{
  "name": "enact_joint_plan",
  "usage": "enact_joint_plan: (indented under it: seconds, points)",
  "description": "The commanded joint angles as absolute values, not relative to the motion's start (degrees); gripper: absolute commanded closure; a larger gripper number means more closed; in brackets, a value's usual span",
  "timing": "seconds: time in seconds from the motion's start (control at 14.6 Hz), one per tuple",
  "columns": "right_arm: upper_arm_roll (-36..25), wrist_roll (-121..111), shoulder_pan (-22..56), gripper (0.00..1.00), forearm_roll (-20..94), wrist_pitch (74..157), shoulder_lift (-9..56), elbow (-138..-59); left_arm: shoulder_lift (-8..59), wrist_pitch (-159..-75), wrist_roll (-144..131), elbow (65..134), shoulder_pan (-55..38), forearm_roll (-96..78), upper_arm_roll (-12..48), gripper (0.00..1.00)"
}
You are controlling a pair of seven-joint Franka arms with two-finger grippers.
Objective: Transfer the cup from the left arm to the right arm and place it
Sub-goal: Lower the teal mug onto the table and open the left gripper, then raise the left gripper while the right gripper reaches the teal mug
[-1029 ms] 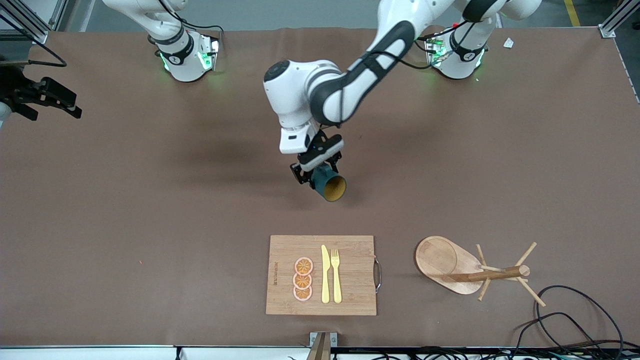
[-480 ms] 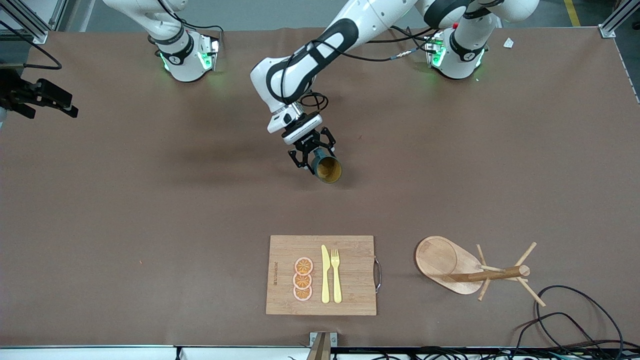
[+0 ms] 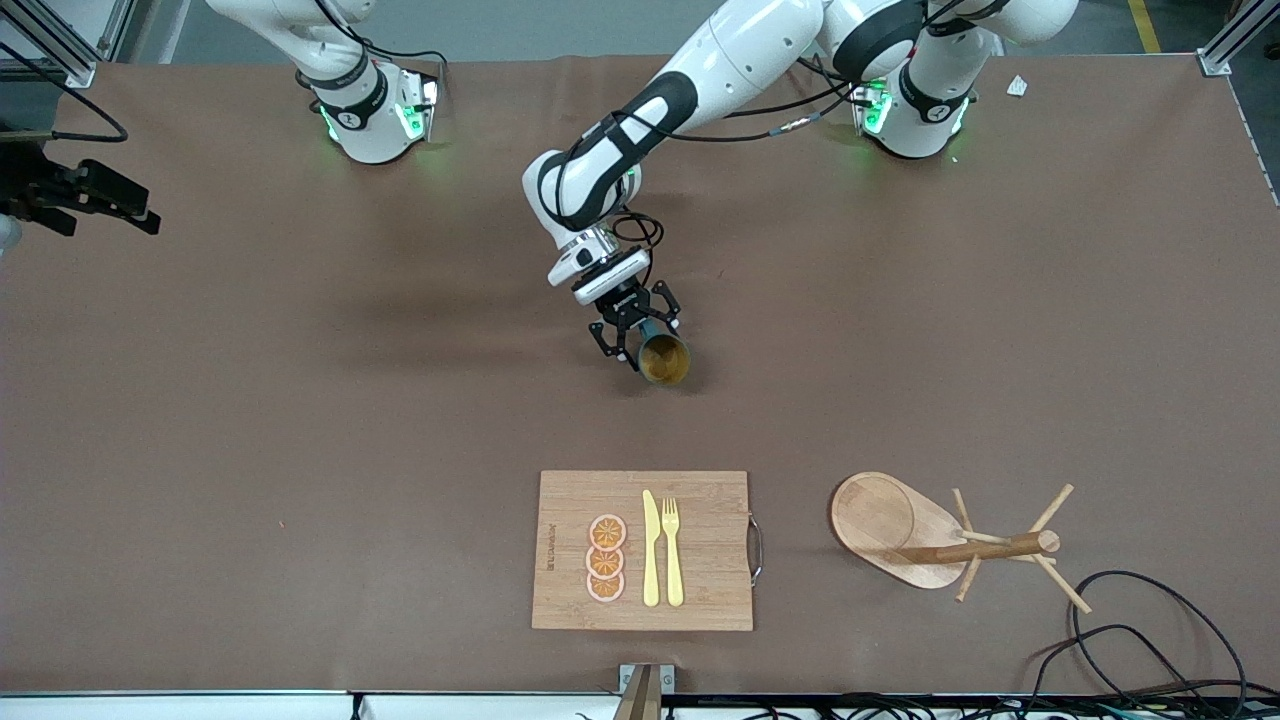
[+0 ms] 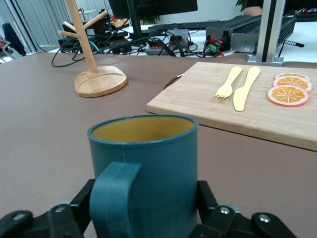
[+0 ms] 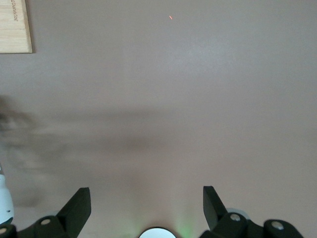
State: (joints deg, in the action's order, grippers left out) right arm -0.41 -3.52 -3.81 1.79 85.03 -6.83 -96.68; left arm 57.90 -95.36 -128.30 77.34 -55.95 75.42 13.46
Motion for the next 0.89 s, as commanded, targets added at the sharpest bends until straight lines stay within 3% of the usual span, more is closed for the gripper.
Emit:
enact_joint_plan:
  seconds: [0.0, 0.07, 0.14, 0.82]
  points:
    - [0.2, -4.0, -4.7, 0.00, 2.2, 84.6, -7.2, -96.9, 59.0, -94.4, -129.5, 76.2, -56.6, 77.3, 13.4, 0.25]
    - [0.2, -3.9, -4.7, 0.00, 2.2, 84.6, -7.2, -96.8, 59.0, -94.4, -130.3, 76.2, -56.7, 77.3, 13.4, 0.08]
    - [0.2, -3.9, -4.7, 0.00, 2.2, 84.6, -7.2, -96.8, 59.0, -94.4, -131.2, 76.2, -56.9, 77.2, 13.4, 0.00]
    - [0.4, -3.1, -4.0, 0.00, 2.5, 86.4, -5.6, -97.8, 53.2, -90.4, -134.1, 75.7, -62.1, 66.0, 16.0, 0.00]
